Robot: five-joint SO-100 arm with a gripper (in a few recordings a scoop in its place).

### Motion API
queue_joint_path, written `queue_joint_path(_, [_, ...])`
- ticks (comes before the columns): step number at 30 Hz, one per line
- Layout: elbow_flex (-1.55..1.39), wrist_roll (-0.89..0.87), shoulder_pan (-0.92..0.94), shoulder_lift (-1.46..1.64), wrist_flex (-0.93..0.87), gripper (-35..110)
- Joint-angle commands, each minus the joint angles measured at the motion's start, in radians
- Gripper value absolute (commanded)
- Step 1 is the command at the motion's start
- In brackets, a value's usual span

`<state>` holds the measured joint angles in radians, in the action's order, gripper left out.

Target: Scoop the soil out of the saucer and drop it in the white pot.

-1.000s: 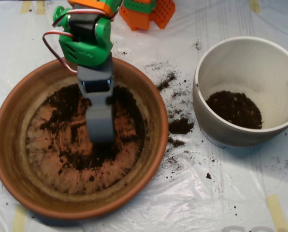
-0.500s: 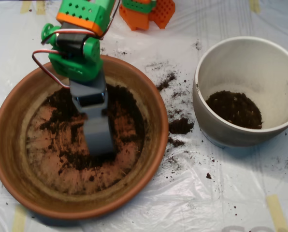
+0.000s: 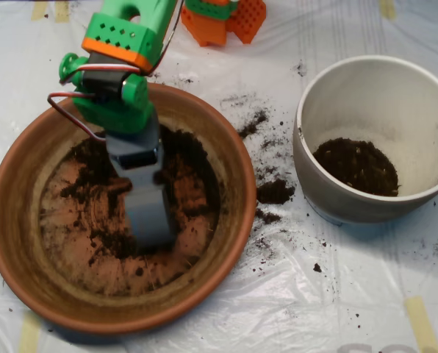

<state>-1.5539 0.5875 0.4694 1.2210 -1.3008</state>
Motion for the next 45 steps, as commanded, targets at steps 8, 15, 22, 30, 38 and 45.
queue_joint_path(8, [0.356, 0.015, 0.025, -0.153, -0.192, 54])
queue_joint_path(15, [0.345, 0.075, 0.032, -0.17, -0.233, 51])
queue_joint_path(22, [0.385, 0.091, 0.044, -0.183, -0.23, 51])
queue_joint_path(30, [0.353, 0.103, 0.058, -0.186, -0.163, 48])
queue_joint_path(38, [0.147, 0.153, 0.057, -0.077, -0.029, 43])
queue_joint_path(45, [-0.15, 0.19, 0.032, 0.115, 0.13, 39])
